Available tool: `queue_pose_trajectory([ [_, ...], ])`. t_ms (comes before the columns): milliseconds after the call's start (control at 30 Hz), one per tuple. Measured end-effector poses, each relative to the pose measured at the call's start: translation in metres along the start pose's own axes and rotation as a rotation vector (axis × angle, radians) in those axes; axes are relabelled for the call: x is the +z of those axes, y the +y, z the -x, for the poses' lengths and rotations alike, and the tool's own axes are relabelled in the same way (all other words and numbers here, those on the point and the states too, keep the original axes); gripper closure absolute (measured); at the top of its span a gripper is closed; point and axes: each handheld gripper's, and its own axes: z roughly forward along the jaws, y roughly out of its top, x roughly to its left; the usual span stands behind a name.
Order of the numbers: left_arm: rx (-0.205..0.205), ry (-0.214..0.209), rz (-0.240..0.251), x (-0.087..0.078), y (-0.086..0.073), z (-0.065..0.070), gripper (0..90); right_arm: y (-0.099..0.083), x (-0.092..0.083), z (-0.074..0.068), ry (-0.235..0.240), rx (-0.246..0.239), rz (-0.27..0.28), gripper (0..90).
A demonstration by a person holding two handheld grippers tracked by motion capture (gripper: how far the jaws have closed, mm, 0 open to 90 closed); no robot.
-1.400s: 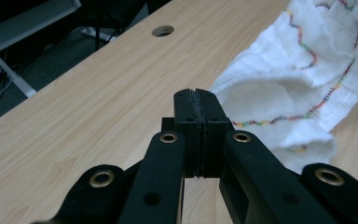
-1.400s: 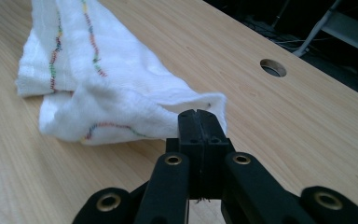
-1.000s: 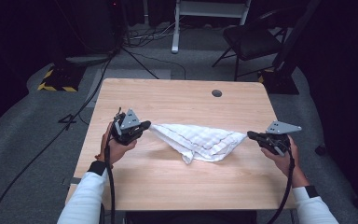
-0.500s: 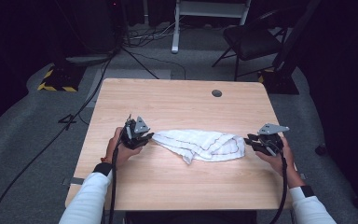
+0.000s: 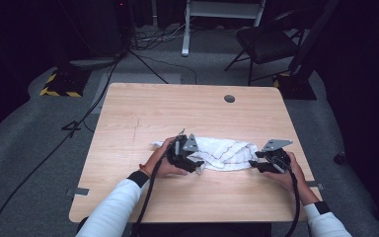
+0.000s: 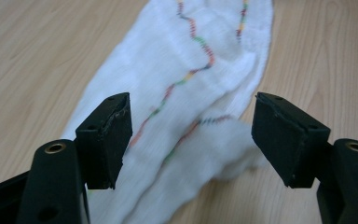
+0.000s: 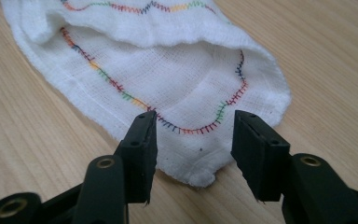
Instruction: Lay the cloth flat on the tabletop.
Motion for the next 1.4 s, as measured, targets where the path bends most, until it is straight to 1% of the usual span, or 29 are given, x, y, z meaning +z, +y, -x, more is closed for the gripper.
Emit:
queue_pose_trajectory([
  [67,0.04,-0.022,-0.042,0.02,0.012,0.007,29.8,-0.002,0.004,0.001,-0.006,0.014,-0.02,49.4],
  [133,0.05,-0.018,-0.057,0.025,0.015,0.008,33.6,-0.003,0.005,0.002,-0.006,0.018,-0.023,48.9],
  [167,0.063,0.006,-0.08,0.031,0.018,0.01,33.6,-0.003,0.005,0.003,-0.004,0.025,-0.02,48.5],
  [200,0.082,0.009,-0.104,0.038,0.021,0.01,41.5,-0.004,0.005,0.005,-0.008,0.032,-0.02,47.6],
  [233,0.082,0.009,-0.104,0.038,0.021,0.01,43.2,-0.004,0.005,0.005,-0.008,0.032,-0.019,47.1],
  [300,0.098,0.019,-0.128,0.045,0.021,0.007,52.6,-0.004,0.005,0.006,-0.013,0.03,-0.022,46.8],
  [367,0.102,0.018,-0.136,0.046,0.021,0.005,55.5,-0.003,0.005,0.006,-0.018,0.027,-0.023,46.8],
  [400,0.106,0.014,-0.137,0.047,0.019,0.002,60.5,-0.003,0.005,0.006,-0.022,0.024,-0.025,46.7],
  [433,0.107,0.006,-0.146,0.046,0.018,-0.002,70.7,-0.003,0.005,0.006,-0.031,0.023,-0.03,46.7],
  [500,0.107,0.003,-0.143,0.045,0.017,-0.005,78.9,-0.003,0.005,0.007,-0.036,0.026,-0.031,46.6],
  [567,0.088,-0.002,-0.121,0.04,0.016,-0.01,80.8,-0.003,0.005,0.008,-0.043,0.026,-0.034,46.7],
  [600,0.072,-0.01,-0.103,0.035,0.016,-0.014,81.3,-0.003,0.004,0.008,-0.052,0.026,-0.038,46.9],
  [633,0.044,-0.009,-0.064,0.027,0.015,-0.02,81.9,-0.003,0.004,0.009,-0.072,0.03,-0.039,46.9],
  [667,0.024,-0.009,-0.044,0.022,0.015,-0.023,81.9,-0.004,0.004,0.01,-0.073,0.032,-0.039,46.9],
  [700,0.024,-0.009,-0.044,0.022,0.015,-0.023,81.9,-0.004,0.004,0.011,-0.076,0.036,-0.039,46.7],
  [767,-0.023,-0.021,0.013,0.008,0.014,-0.033,81.8,-0.004,0.003,0.013,-0.081,0.045,-0.042,46.2],
  [800,-0.03,-0.019,0.025,0.005,0.014,-0.035,81.8,-0.004,0.003,0.013,-0.084,0.047,-0.045,45.9],
  [933,-0.039,-0.03,0.028,0.0,0.012,-0.039,81.2,-0.003,0.004,0.015,-0.101,0.043,-0.049,45.3],
  [1000,-0.032,-0.041,0.015,0.002,0.01,-0.038,81.3,-0.002,0.004,0.016,-0.123,0.043,-0.058,44.5],
  [1033,-0.027,-0.042,0.006,0.004,0.01,-0.036,81.1,-0.001,0.005,0.018,-0.148,0.041,-0.059,44.4],
  [1100,-0.02,-0.043,-0.009,0.008,0.011,-0.034,78.5,-0.001,0.006,0.02,-0.175,0.043,-0.06,44.3],
  [1133,-0.019,-0.042,-0.016,0.01,0.012,-0.033,78.5,-0.001,0.006,0.02,-0.175,0.043,-0.06,44.3],
  [1167,-0.021,-0.035,-0.015,0.012,0.012,-0.032,66.3,0.0,0.006,0.022,-0.216,0.032,-0.066,44.1],
  [1200,-0.045,-0.028,-0.014,0.014,0.012,-0.031,59.6,0.0,0.006,0.024,-0.224,0.036,-0.066,43.7],
  [1267,-0.046,-0.035,-0.01,0.015,0.012,-0.031,53.7,-0.001,0.006,0.027,-0.215,0.057,-0.061,43.2],
  [1300,-0.05,-0.03,0.009,0.016,0.014,-0.028,48.3,-0.002,0.006,0.028,-0.215,0.066,-0.059,43.0],
  [1333,-0.05,-0.03,0.009,0.016,0.014,-0.028,43.5,-0.002,0.006,0.028,-0.216,0.069,-0.058,43.0],
  [1367,-0.057,-0.039,0.022,0.017,0.015,-0.027,43.5,-0.002,0.006,0.028,-0.216,0.069,-0.058,43.0],
  [1400,-0.048,-0.057,0.04,0.018,0.018,-0.023,39.4,-0.001,0.006,0.028,-0.224,0.066,-0.06,43.4],
])
